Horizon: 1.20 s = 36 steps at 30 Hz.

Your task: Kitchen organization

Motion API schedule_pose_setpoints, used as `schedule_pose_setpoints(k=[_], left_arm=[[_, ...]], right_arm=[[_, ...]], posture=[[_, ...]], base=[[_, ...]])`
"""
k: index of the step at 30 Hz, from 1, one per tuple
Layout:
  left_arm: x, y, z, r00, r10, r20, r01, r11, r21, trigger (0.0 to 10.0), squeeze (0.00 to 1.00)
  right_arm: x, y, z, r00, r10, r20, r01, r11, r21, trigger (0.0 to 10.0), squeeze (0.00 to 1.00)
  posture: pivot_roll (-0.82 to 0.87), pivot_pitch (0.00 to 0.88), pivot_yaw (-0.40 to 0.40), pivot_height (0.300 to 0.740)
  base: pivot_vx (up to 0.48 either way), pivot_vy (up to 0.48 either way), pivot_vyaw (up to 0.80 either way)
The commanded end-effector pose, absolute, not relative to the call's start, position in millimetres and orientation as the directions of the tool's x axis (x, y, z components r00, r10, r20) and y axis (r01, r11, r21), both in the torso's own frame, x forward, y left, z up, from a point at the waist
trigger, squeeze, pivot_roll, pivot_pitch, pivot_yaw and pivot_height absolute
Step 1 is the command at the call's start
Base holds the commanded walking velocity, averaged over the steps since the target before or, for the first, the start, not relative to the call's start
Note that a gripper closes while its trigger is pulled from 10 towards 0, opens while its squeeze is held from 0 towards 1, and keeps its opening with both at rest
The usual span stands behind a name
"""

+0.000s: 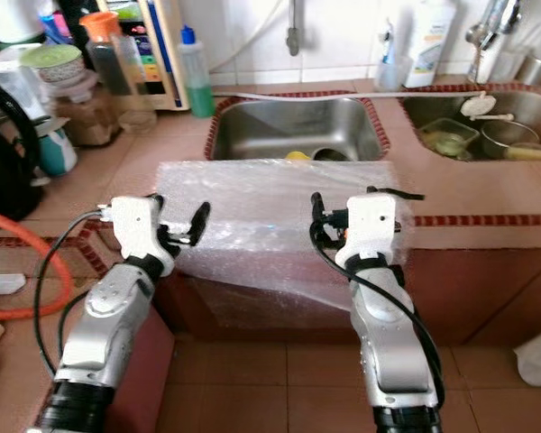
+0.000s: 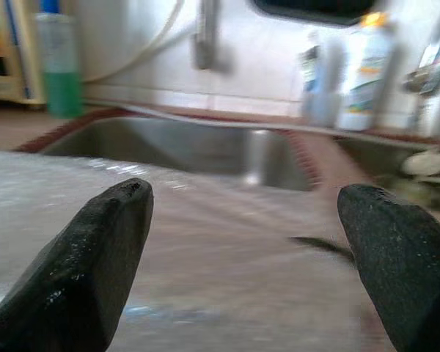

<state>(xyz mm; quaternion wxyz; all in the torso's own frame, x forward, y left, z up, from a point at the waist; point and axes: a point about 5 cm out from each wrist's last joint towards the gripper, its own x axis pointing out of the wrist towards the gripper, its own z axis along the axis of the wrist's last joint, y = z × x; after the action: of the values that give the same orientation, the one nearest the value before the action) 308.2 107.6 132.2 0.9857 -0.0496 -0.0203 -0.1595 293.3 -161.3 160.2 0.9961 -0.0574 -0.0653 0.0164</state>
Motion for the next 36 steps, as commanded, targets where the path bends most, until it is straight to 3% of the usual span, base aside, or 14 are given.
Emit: schedule_pose_setpoints(k=[1, 20, 25, 36], left_arm=[[309, 115, 135, 0.953, -0.297, 0.056, 0.301, 0.950, -0.084, 10.0, 0.00], [308, 114, 132, 0.948, -0.314, 0.039, 0.317, 0.945, -0.077, 10.0, 0.00], [308, 116, 132, 0.947, -0.319, 0.034, 0.321, 0.944, -0.076, 10.0, 0.00], [308, 116, 132, 0.946, -0.323, 0.031, 0.325, 0.943, -0.073, 10.0, 0.00]], right_arm=[[292, -155, 165, 0.988, 0.057, 0.145, -0.041, 0.993, -0.108, 10.0, 0.00], [291, -156, 163, 0.989, 0.054, 0.136, -0.038, 0.993, -0.115, 10.0, 0.00], [294, -167, 165, 0.990, 0.026, 0.141, -0.008, 0.992, -0.124, 10.0, 0.00], [294, -162, 164, 0.990, 0.033, 0.141, -0.016, 0.993, -0.116, 10.0, 0.00]], posture=[[-0.04, 0.000, 0.106, 0.740], [-0.05, 0.000, 0.115, 0.740], [-0.04, 0.000, 0.122, 0.740], [-0.04, 0.000, 0.121, 0.740]], base=[[0.000, -0.480, 0.00], [0.000, -0.480, 0.00], [0.000, -0.480, 0.00], [0.000, -0.480, 0.00]])
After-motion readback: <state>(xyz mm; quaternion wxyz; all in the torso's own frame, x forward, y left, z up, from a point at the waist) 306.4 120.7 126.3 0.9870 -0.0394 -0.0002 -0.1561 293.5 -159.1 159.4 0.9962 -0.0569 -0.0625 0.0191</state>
